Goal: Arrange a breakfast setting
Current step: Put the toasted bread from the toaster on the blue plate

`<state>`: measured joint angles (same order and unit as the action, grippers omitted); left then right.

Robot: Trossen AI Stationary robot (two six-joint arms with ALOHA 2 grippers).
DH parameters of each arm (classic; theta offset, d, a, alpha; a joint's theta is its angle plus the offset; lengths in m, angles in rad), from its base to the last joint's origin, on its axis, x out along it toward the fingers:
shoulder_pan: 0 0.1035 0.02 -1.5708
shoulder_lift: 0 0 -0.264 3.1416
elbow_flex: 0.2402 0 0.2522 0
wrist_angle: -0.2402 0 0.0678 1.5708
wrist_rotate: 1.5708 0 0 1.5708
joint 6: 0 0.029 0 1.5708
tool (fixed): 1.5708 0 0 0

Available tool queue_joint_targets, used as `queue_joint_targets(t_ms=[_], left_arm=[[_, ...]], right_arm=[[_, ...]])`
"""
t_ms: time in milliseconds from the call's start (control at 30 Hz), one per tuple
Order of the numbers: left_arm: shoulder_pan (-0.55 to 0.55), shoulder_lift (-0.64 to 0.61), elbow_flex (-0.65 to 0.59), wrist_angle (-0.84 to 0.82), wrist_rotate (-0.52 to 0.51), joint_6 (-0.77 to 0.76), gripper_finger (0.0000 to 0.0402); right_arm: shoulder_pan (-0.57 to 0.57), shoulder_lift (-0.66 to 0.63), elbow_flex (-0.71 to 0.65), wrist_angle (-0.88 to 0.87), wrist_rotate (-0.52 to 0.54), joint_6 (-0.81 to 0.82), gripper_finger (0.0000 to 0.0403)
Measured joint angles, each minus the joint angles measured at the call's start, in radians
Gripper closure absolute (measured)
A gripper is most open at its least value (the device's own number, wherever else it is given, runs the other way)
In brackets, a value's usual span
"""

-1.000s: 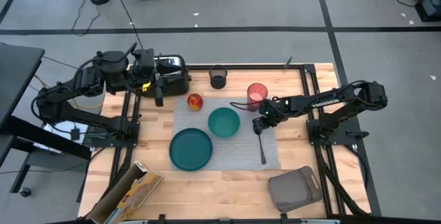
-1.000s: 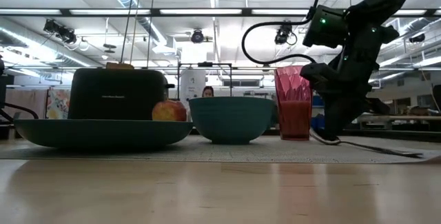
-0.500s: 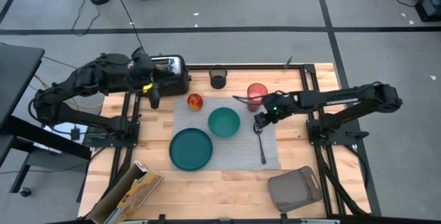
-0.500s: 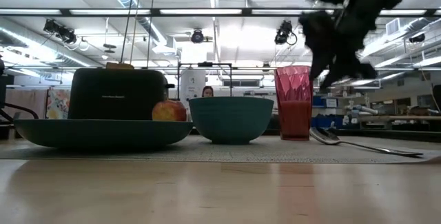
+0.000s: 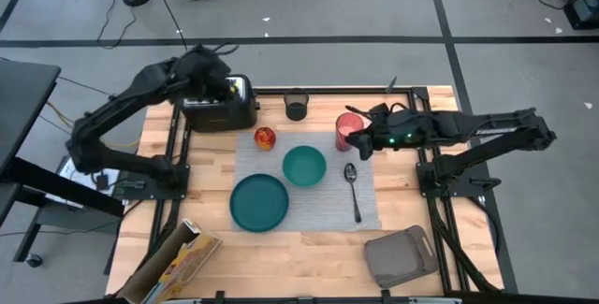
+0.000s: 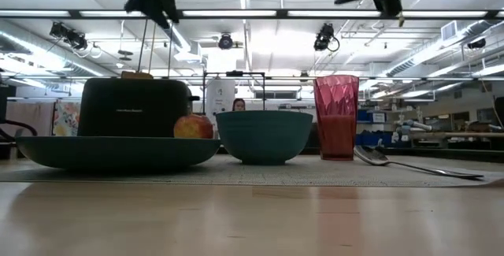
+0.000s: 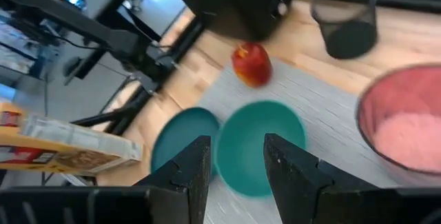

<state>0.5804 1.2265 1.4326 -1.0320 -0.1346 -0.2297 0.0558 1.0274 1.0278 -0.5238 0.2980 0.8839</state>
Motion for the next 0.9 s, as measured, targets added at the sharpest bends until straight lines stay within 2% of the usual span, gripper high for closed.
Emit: queue_joint_targets(t_ms=[133, 367, 533, 700, 800, 900], left_arm=[[0.113, 0.063, 0.042, -0.072, 0.118, 0.058, 0.0216], [0.228, 0.217, 0.188, -0.221, 0.197, 0.166, 0.0216], [0.250, 0.358, 0.288, -0.348, 0.186, 0.315, 0.0216], [0.254, 0.465, 0.451, -0.436, 0.182, 0.421, 0.0221], [0.254, 0.523, 0.528, -0.487, 0.182, 0.459, 0.0237], [0.264, 0.554, 0.543, -0.530, 0.181, 0.524, 0.0262]], right_arm=[[0.008, 0.001, 0.016, 0.025, 0.000, -0.033, 0.0260], [-0.021, 0.001, 0.016, 0.029, 0.003, -0.122, 0.0259], [-0.074, 0.001, 0.016, 0.036, -0.020, -0.202, 0.0258], [-0.132, 0.001, 0.016, 0.077, -0.090, -0.298, 0.0258], [-0.175, 0.001, 0.016, 0.110, -0.141, -0.369, 0.0258], [-0.221, 0.001, 0.016, 0.148, -0.189, -0.443, 0.0258]])
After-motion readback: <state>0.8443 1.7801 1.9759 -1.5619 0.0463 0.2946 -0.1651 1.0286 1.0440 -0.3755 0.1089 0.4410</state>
